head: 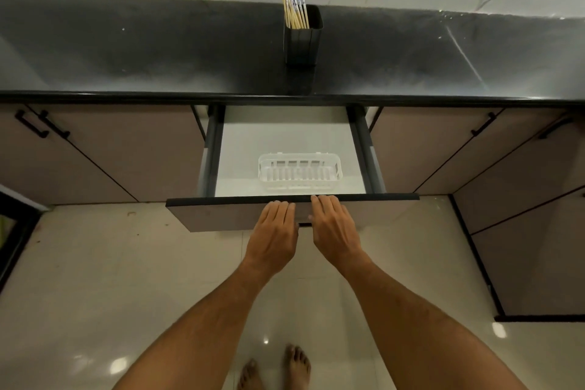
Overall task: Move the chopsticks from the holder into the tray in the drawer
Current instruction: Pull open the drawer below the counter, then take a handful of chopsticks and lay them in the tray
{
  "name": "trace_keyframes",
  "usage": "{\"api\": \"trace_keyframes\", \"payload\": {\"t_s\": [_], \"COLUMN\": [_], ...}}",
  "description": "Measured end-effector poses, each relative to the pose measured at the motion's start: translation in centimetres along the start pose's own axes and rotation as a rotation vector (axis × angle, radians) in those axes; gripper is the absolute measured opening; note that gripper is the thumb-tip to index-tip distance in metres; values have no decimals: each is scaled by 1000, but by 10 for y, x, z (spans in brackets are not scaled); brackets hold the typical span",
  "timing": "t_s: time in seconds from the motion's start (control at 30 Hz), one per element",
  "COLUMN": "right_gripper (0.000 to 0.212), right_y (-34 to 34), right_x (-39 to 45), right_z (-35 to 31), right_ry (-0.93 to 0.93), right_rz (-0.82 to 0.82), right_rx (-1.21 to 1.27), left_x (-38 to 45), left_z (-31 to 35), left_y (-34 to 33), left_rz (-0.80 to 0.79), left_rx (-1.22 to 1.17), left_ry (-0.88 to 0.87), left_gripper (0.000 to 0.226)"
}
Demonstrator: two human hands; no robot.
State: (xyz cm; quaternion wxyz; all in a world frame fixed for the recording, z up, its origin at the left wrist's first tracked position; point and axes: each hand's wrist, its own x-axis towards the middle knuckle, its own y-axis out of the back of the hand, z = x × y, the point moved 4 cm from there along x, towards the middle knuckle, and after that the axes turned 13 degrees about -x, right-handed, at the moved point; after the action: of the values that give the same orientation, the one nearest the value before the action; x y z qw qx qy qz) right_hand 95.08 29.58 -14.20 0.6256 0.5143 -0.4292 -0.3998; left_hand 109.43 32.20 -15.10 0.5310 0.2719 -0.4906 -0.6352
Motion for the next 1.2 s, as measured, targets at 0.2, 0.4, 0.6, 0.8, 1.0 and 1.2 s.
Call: {"api": "trace_keyframes", "payload": {"t_s": [0.2, 0.4, 0.6, 0.8, 1.0, 1.2], "right_gripper": [54, 64, 64, 64, 61, 60], "right_y": [44, 81, 113, 148, 178, 203], "right_x": [14, 35, 63, 95, 128, 160], "right_z": [9, 18, 36, 59, 86, 98], "right_ry": [-65, -85, -99, -100, -109, -101], "right_rz": [43, 26, 48, 121, 195, 251], "right_rx": [-83, -147, -153, -189, -165, -158], "left_x": [21, 49, 81, 122, 163, 195], "left_z": [12, 18, 25, 35, 44, 45], "left_y": [54, 97, 130, 163, 191, 211], "left_rz": [117, 153, 205, 251, 335, 392], "left_rx": [-15, 42, 45, 68, 85, 99], "left_ry": [15, 37, 48, 53, 34, 14], "left_gripper": [53, 57, 58, 61, 59, 59]}}
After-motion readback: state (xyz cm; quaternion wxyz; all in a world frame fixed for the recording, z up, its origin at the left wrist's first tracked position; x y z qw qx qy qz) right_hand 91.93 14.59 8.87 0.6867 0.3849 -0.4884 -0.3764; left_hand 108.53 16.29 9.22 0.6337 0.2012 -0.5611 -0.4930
